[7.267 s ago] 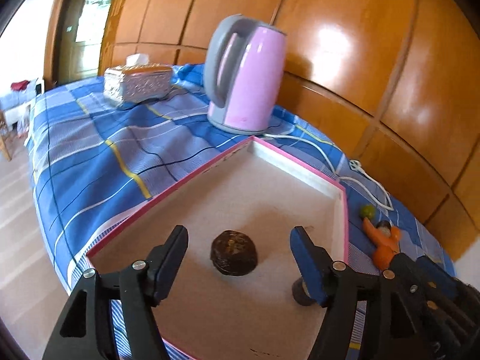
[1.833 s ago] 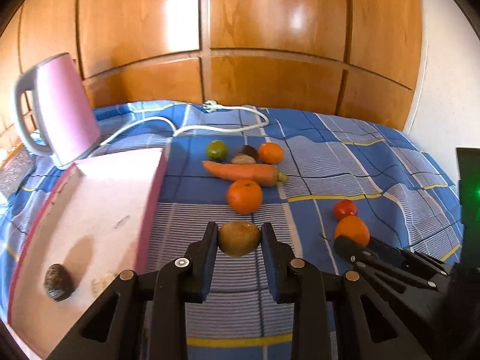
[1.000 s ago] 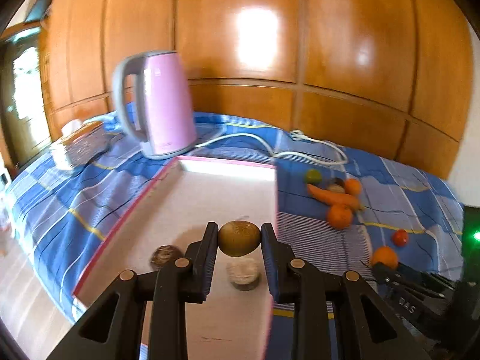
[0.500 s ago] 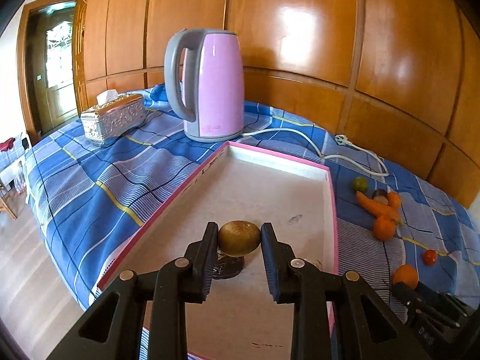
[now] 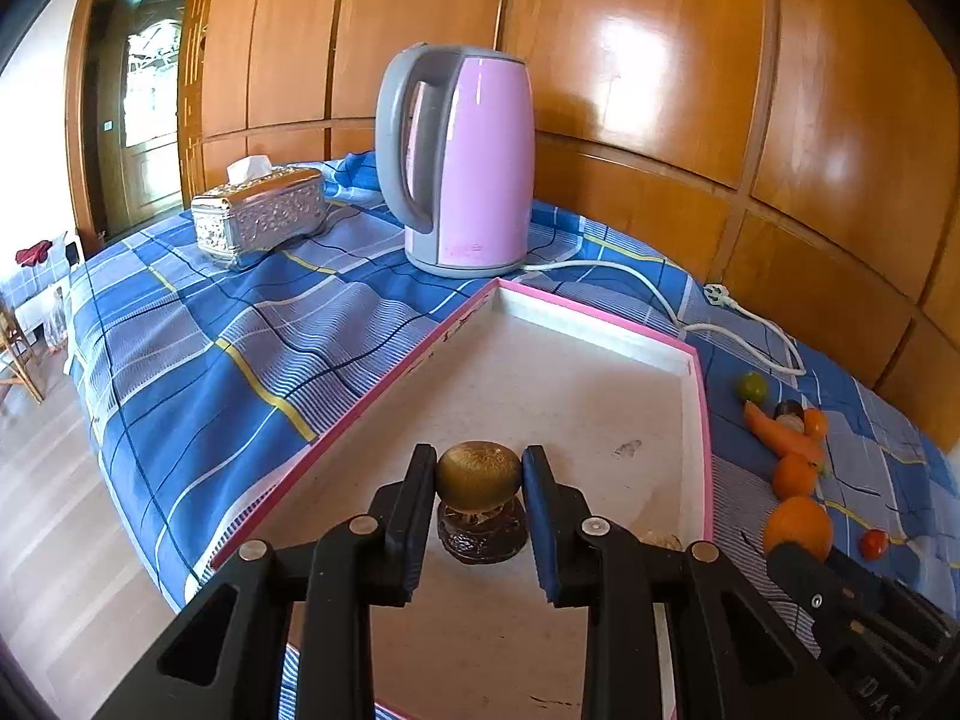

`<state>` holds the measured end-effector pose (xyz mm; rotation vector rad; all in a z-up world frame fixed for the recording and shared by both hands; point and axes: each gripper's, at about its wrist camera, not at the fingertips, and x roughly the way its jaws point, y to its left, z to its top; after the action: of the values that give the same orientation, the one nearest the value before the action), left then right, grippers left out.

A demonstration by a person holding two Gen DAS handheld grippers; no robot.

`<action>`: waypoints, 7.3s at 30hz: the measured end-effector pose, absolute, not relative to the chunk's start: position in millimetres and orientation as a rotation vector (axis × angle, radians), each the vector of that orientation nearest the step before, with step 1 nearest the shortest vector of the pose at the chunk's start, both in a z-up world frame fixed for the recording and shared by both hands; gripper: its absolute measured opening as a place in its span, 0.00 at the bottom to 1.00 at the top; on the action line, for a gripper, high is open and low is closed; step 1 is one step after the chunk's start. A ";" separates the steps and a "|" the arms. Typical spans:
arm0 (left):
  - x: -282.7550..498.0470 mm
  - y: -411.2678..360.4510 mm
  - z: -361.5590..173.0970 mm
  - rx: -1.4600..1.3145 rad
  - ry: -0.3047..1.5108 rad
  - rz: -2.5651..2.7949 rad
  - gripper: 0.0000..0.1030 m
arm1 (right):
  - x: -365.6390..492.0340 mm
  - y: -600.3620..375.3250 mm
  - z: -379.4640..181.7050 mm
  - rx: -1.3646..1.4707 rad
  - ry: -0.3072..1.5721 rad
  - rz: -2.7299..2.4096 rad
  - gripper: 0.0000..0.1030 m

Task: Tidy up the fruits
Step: 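Carry the kiwi into the tray with the left tool while the right tool carries the orange there, then open the left tool to drop the kiwi while the right tool releases the orange in the tray, then move the right tool to the red tomato and close around it, then grasp the mandarin with the left tool while the right tool holds the tomato, then carry the mandarin into the tray with the left tool while the right tool carries the tomato there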

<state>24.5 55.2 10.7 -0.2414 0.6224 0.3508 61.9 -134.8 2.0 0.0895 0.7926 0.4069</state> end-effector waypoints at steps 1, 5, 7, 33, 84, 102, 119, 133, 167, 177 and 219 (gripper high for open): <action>24.6 56.0 10.4 -0.247 0.623 0.353 0.28 | 63.2 -131.9 4.3 0.095 0.794 0.417 0.34; 23.1 62.2 9.5 -0.276 0.622 0.364 0.29 | 68.0 -121.2 11.8 0.113 0.798 0.454 0.34; 23.2 64.4 8.9 -0.289 0.623 0.372 0.29 | 70.1 -114.4 14.2 0.108 0.800 0.470 0.34; 16.2 78.6 8.6 -0.353 0.594 0.416 0.45 | 85.5 -74.1 10.1 0.098 0.851 0.541 0.36; 14.6 -27.3 4.7 -0.008 0.581 -0.002 0.60 | 70.8 -296.2 -14.8 0.316 0.831 -0.072 0.36; 14.6 -44.0 -0.2 0.030 0.599 -0.082 0.60 | 108.4 -269.0 -26.7 0.158 0.806 -0.091 0.37; 52.6 -79.1 -8.1 0.031 0.709 -0.156 0.55 | 112.1 -257.4 -31.0 0.054 0.832 -0.096 0.29; 129.2 -115.0 0.8 -0.015 0.749 -0.236 0.55 | 112.4 -257.5 -31.4 0.044 0.842 -0.101 0.29; 184.6 -130.6 -34.6 -0.082 0.859 -0.240 0.38 | 113.8 -250.6 -36.1 -0.027 0.872 -0.101 0.29; 185.2 -131.0 -39.8 -0.083 0.885 -0.228 0.38 | 113.2 -249.4 -37.1 -0.038 0.868 -0.098 0.29; 89.4 -92.2 -19.3 -0.022 0.789 -0.123 0.36 | 104.2 -237.3 -36.4 -0.077 0.837 -0.066 0.27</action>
<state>89.4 -92.2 -19.3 -0.0218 0.7894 -0.1230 104.2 -237.3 -36.4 -0.0773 0.8366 -0.0662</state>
